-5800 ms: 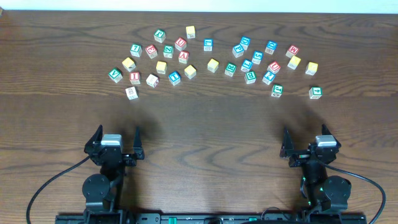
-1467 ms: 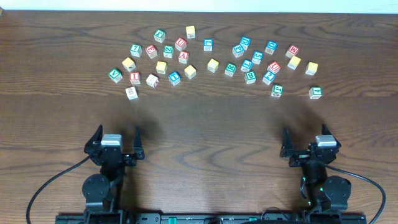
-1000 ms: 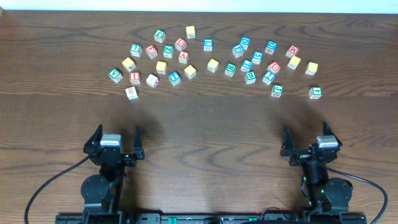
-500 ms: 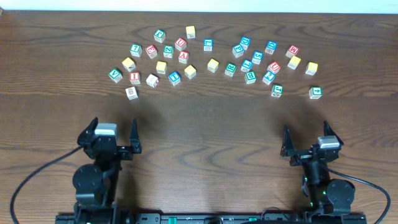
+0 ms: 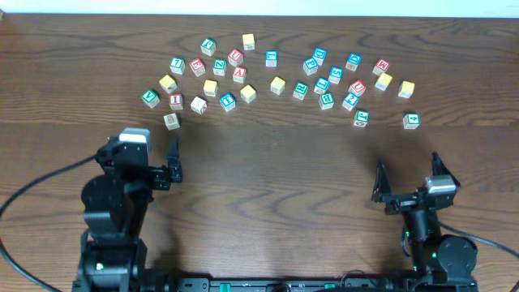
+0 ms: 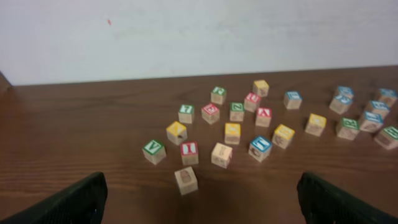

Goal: Spell out AI2

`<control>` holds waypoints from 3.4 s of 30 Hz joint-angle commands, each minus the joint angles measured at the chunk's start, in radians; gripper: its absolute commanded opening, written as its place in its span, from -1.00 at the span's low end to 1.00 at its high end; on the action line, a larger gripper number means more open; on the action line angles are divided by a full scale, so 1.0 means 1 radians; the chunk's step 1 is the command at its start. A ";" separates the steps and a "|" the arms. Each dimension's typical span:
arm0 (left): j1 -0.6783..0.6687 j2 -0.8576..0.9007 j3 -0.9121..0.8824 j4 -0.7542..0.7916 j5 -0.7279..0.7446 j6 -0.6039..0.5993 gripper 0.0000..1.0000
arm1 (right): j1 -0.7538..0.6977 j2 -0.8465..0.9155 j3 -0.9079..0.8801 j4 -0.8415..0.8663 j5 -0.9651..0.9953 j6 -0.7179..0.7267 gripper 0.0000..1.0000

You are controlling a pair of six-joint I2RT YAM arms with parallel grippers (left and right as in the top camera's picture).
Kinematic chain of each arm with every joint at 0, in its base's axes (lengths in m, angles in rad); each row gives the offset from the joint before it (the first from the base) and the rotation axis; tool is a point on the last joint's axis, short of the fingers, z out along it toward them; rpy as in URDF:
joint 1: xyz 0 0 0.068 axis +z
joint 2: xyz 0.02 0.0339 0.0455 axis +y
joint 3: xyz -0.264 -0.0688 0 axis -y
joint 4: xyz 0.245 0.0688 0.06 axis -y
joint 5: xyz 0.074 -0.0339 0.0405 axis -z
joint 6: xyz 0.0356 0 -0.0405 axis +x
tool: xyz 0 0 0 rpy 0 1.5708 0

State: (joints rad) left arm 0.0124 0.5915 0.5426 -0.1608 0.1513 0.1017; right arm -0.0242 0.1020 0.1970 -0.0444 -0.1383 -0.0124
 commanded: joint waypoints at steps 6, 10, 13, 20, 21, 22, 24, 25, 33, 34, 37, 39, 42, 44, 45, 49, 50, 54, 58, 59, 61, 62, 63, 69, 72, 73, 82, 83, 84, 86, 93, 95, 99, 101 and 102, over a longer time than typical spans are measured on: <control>0.004 0.103 0.167 -0.121 0.025 -0.004 0.92 | -0.016 0.239 0.193 -0.046 -0.057 -0.011 0.99; 0.004 0.142 0.208 -0.150 0.025 -0.005 0.93 | -0.016 0.362 0.300 -0.092 -0.091 -0.011 0.99; 0.004 0.170 0.246 -0.186 0.025 -0.005 0.92 | -0.016 0.448 0.397 -0.151 -0.116 -0.011 0.99; 0.004 0.256 0.365 -0.283 0.025 -0.005 0.93 | -0.016 0.662 0.637 -0.302 -0.177 -0.012 0.99; 0.004 0.272 0.387 -0.300 0.025 -0.005 0.92 | -0.016 0.691 0.670 -0.322 -0.184 -0.012 0.99; 0.004 0.287 0.406 -0.312 0.025 -0.005 0.92 | -0.016 0.716 0.697 -0.340 -0.187 -0.012 0.99; 0.004 0.323 0.450 -0.344 0.026 -0.005 0.92 | -0.016 0.768 0.756 -0.381 -0.195 -0.012 0.99; 0.004 0.341 0.472 -0.362 0.026 -0.005 0.92 | -0.016 0.795 0.786 -0.402 -0.198 -0.013 0.98; 0.004 0.499 0.610 -0.461 0.048 -0.005 0.92 | -0.016 0.982 0.945 -0.482 -0.229 -0.056 0.99; 0.004 0.520 0.628 -0.469 0.048 -0.005 0.92 | -0.016 1.000 0.958 -0.484 -0.235 -0.056 0.99; 0.003 0.590 0.697 -0.517 0.051 -0.006 0.92 | -0.016 1.069 1.017 -0.515 -0.239 -0.056 0.98; 0.003 0.650 0.763 -0.573 0.051 -0.006 0.92 | -0.016 1.120 1.068 -0.553 -0.239 -0.056 0.98; 0.003 0.743 0.866 -0.657 0.051 -0.005 0.92 | -0.016 1.192 1.136 -0.608 -0.239 -0.057 0.98; 0.003 0.804 0.932 -0.708 0.051 -0.005 0.92 | -0.016 1.242 1.181 -0.649 -0.239 -0.057 0.99; 0.003 0.838 0.969 -0.737 0.051 -0.005 0.92 | -0.016 1.268 1.204 -0.669 -0.239 -0.057 0.99; 0.003 0.916 1.032 -0.781 0.066 -0.005 0.93 | -0.016 1.328 1.246 -0.708 -0.250 -0.057 0.99; 0.003 0.923 1.032 -0.780 0.079 -0.005 0.92 | -0.016 1.334 1.246 -0.708 -0.251 -0.057 0.99; 0.003 0.931 1.032 -0.779 0.089 -0.015 0.92 | -0.016 1.346 1.245 -0.708 -0.249 -0.057 0.99; 0.003 0.931 1.032 -0.800 0.103 -0.035 0.92 | -0.012 1.347 1.245 -0.726 -0.275 -0.055 0.98; 0.003 0.931 1.032 -0.801 0.103 -0.035 0.92 | -0.011 1.348 1.245 -0.728 -0.286 -0.055 0.99; 0.003 0.932 1.032 -0.800 0.103 -0.035 0.92 | -0.010 1.351 1.245 -0.730 -0.291 -0.055 0.98; 0.003 0.933 1.032 -0.800 0.103 -0.035 0.92 | -0.009 1.353 1.245 -0.731 -0.284 -0.056 0.98; 0.003 0.933 1.032 -0.800 0.103 -0.035 0.92 | -0.008 1.358 1.245 -0.732 -0.278 -0.056 0.99; 0.003 0.937 1.032 -0.794 0.071 -0.052 0.92 | 0.007 1.429 1.313 -0.785 -0.166 0.019 0.98; 0.003 0.937 1.032 -0.788 0.051 -0.063 0.93 | 0.022 1.518 1.443 -0.898 -0.111 0.027 0.99; 0.003 0.937 1.032 -0.787 0.045 -0.070 0.92 | 0.027 1.556 1.500 -0.945 -0.094 0.027 0.98; 0.003 0.938 1.030 -0.785 0.043 -0.123 0.92 | 0.032 1.799 1.757 -1.136 0.043 0.160 0.98; 0.003 0.938 1.030 -0.785 0.043 -0.126 0.92 | 0.031 1.812 1.757 -1.134 0.047 0.166 0.98; 0.003 0.938 1.030 -0.785 0.043 -0.127 0.93 | 0.032 1.823 1.757 -1.131 0.046 0.169 0.99; 0.003 0.938 1.030 -0.787 0.043 -0.134 0.93 | 0.032 1.836 1.757 -1.123 0.046 0.169 0.98; 0.003 0.938 1.029 -0.808 0.043 -0.156 0.92 | 0.031 1.864 1.750 -1.076 0.053 0.169 0.86; 0.003 0.938 1.029 -0.812 0.043 -0.156 0.93 | 0.031 1.876 1.750 -1.066 0.058 0.169 0.65; 0.003 0.938 1.029 -0.818 0.043 -0.156 0.93 | 0.031 1.897 1.750 -1.044 0.064 0.198 0.50; 0.003 0.938 1.029 -0.818 0.043 -0.156 0.92 | 0.032 1.909 1.749 -1.032 0.085 0.241 0.47; 0.003 0.938 1.029 -0.818 0.043 -0.156 0.92 | 0.032 1.914 1.749 -1.027 0.089 0.253 0.47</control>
State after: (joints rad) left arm 0.0124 1.5291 1.5490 -0.9733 0.2035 -0.0490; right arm 0.0006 1.9900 1.9297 -1.0824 -0.0841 0.1749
